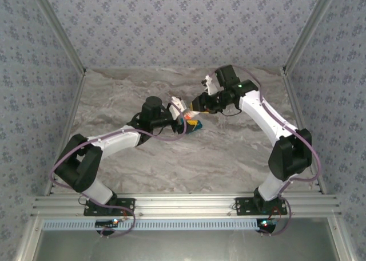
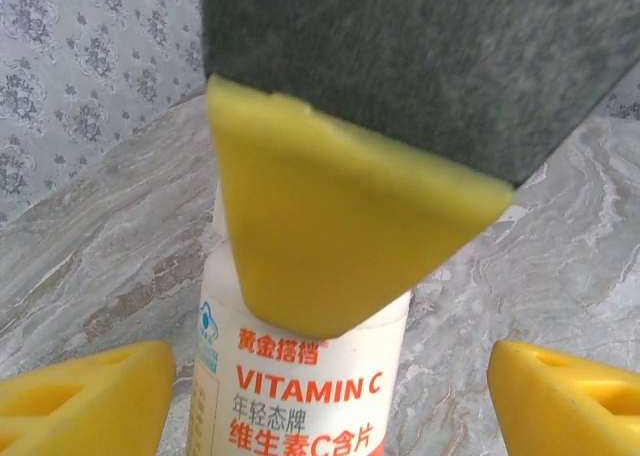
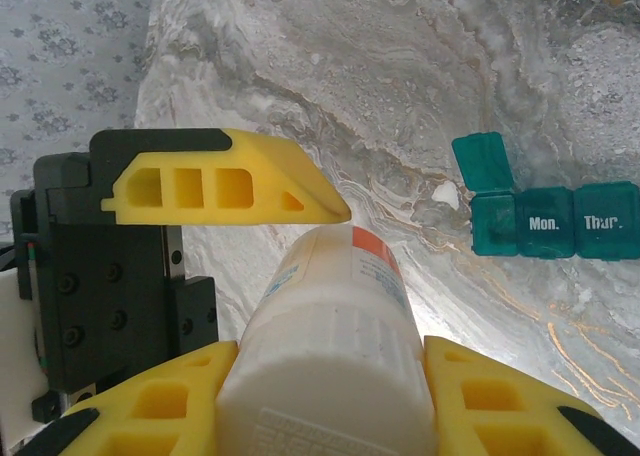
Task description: Sort the pills into containers
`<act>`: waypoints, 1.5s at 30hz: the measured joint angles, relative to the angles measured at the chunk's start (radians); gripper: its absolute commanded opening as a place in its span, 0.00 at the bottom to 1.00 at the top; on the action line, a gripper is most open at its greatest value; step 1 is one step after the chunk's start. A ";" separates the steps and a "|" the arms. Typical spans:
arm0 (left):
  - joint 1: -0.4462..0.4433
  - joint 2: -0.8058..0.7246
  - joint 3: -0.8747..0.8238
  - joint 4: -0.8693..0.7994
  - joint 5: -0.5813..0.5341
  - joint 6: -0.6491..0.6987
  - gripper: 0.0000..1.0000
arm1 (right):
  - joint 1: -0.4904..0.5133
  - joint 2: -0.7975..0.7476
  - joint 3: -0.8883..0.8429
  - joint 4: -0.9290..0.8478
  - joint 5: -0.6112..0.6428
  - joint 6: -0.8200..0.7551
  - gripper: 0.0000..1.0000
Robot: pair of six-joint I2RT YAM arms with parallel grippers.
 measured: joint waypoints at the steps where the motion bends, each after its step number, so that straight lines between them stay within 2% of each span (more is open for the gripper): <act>1: 0.000 0.000 0.000 0.000 0.000 -0.001 0.81 | -0.004 -0.004 -0.005 0.005 -0.005 0.003 0.28; 17: 0.003 0.032 0.005 0.029 -0.008 -0.031 0.77 | -0.028 -0.033 -0.041 0.076 -0.040 0.060 0.28; 24: 0.007 0.032 0.016 0.045 -0.008 -0.043 0.69 | -0.027 -0.033 -0.045 0.081 -0.040 0.066 0.28; 45: 0.010 0.035 0.027 0.040 -0.008 -0.046 0.62 | -0.021 -0.036 -0.049 0.081 -0.045 0.079 0.28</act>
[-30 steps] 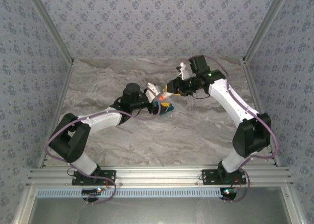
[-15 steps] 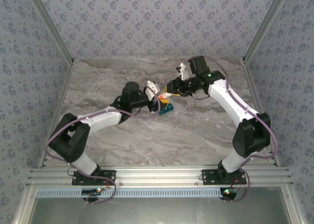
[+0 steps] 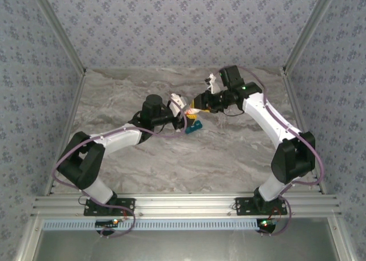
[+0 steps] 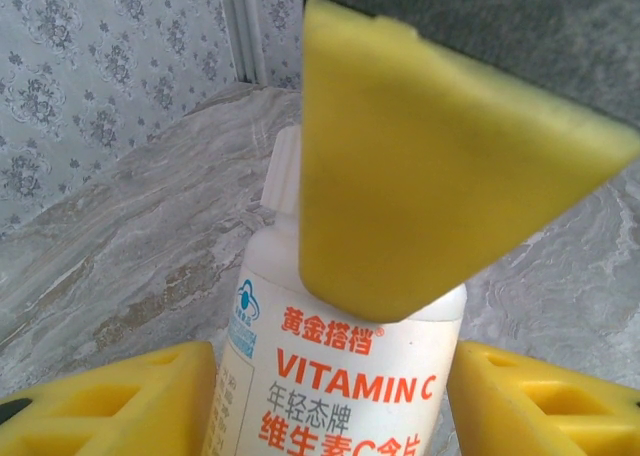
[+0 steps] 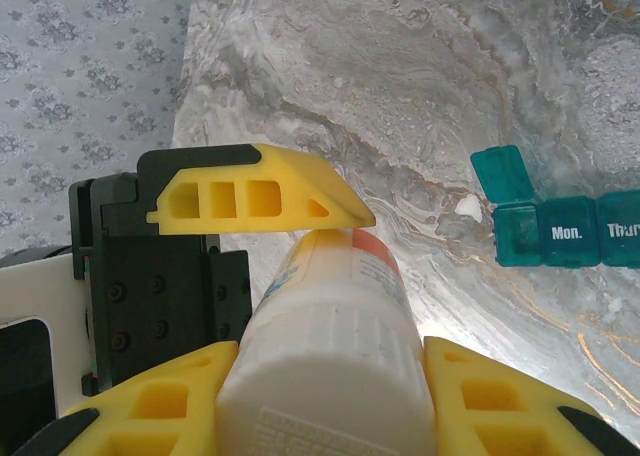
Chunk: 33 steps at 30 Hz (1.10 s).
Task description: Sort the pills into containers
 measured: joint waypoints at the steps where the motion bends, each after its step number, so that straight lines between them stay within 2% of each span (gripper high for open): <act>1: 0.000 0.002 0.000 0.000 0.000 0.000 0.62 | 0.000 -0.001 -0.001 0.000 0.000 0.000 0.28; 22: 0.005 0.026 0.005 -0.023 0.004 -0.024 0.57 | 0.000 -0.009 -0.008 0.012 -0.018 0.003 0.28; 27: 0.006 0.026 0.015 -0.031 0.005 -0.029 0.48 | 0.000 -0.009 -0.010 0.019 -0.020 0.006 0.28; 33: 0.007 0.026 0.016 -0.046 0.010 -0.026 0.42 | 0.000 -0.009 -0.016 0.019 -0.022 0.014 0.28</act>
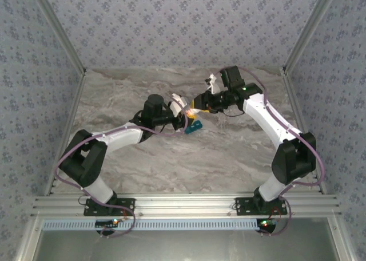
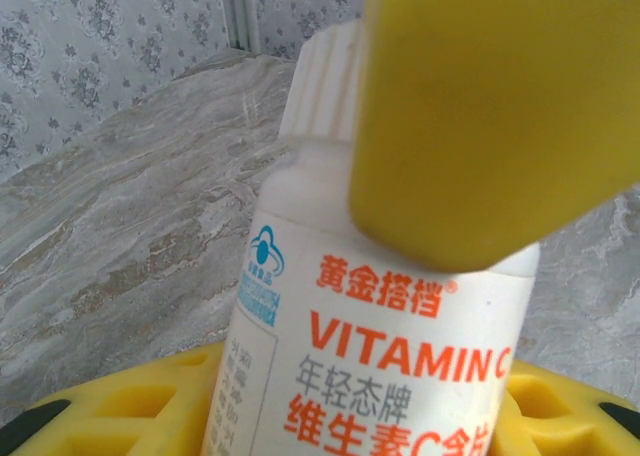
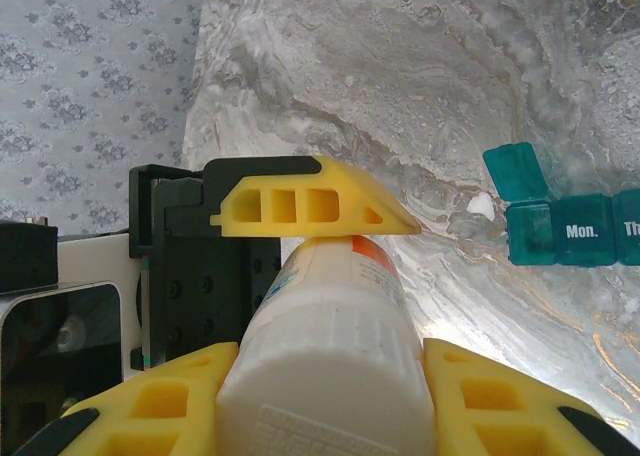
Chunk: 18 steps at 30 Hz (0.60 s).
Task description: Sort the pills into containers
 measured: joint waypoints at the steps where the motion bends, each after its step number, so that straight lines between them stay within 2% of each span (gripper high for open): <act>1: 0.000 0.000 0.000 -0.002 0.001 0.000 0.41 | 0.000 0.000 0.000 0.000 0.000 0.000 0.28; 3: 0.000 0.000 0.002 -0.005 0.002 0.001 0.36 | 0.000 0.000 -0.002 0.001 0.000 0.000 0.28; 5: 0.000 0.000 0.004 -0.010 0.007 0.003 0.24 | 0.000 0.000 -0.002 0.001 -0.001 0.004 0.29; 6: 0.002 0.000 0.005 -0.014 0.010 0.003 0.16 | 0.000 0.000 -0.002 0.001 -0.002 0.005 0.29; 7: 0.002 0.000 0.008 -0.022 0.015 0.003 0.03 | 0.000 0.000 -0.002 0.000 -0.003 0.007 0.31; 8: 0.002 0.000 0.014 -0.031 0.017 0.004 0.00 | 0.000 0.000 -0.002 0.000 -0.003 0.008 0.34; 13: 0.003 0.004 0.039 -0.067 0.024 0.005 0.00 | -0.012 0.000 -0.002 0.005 -0.006 0.018 0.56; 18: 0.003 0.003 0.043 -0.067 0.015 -0.023 0.00 | -0.059 -0.021 -0.006 0.009 -0.014 0.016 0.70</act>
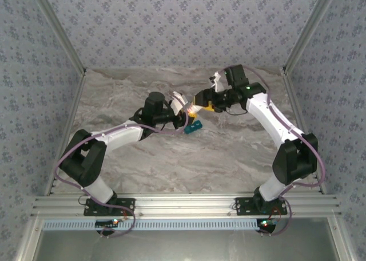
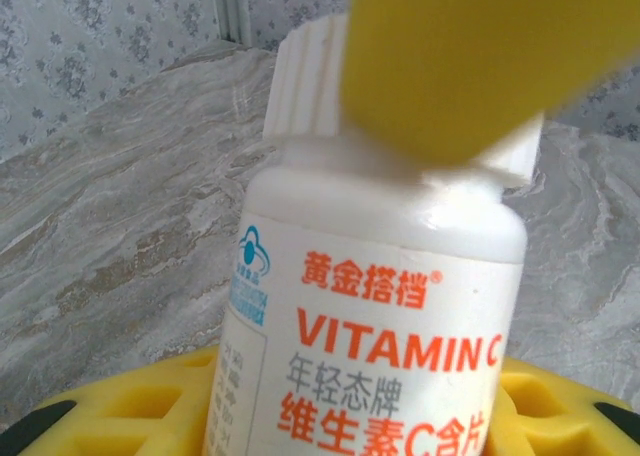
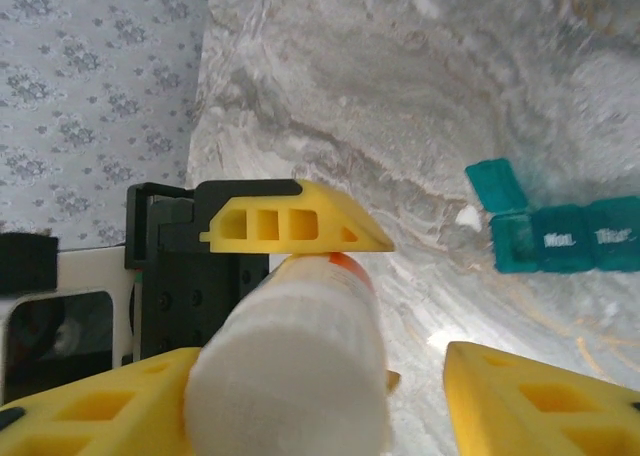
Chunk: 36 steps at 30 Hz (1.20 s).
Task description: Sort the pills into containers
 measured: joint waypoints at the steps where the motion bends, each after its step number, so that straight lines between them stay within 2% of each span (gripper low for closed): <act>1: 0.000 0.000 0.000 0.000 -0.005 -0.009 0.00 | -0.017 -0.016 -0.007 0.003 -0.001 0.002 0.72; 7: 0.001 -0.001 0.010 -0.019 -0.048 -0.066 0.00 | -0.103 -0.155 -0.078 0.039 0.016 0.036 0.74; 13: 0.005 -0.001 0.060 -0.087 -0.043 -0.103 0.00 | -0.085 -0.248 -0.203 0.172 0.149 0.153 0.74; 22: 0.005 -0.001 0.065 -0.145 -0.035 -0.110 0.00 | -0.001 -0.201 -0.222 0.278 0.249 0.235 0.74; 36: 0.005 0.000 0.072 -0.169 -0.024 -0.110 0.00 | 0.066 -0.100 -0.171 0.320 0.254 0.249 0.66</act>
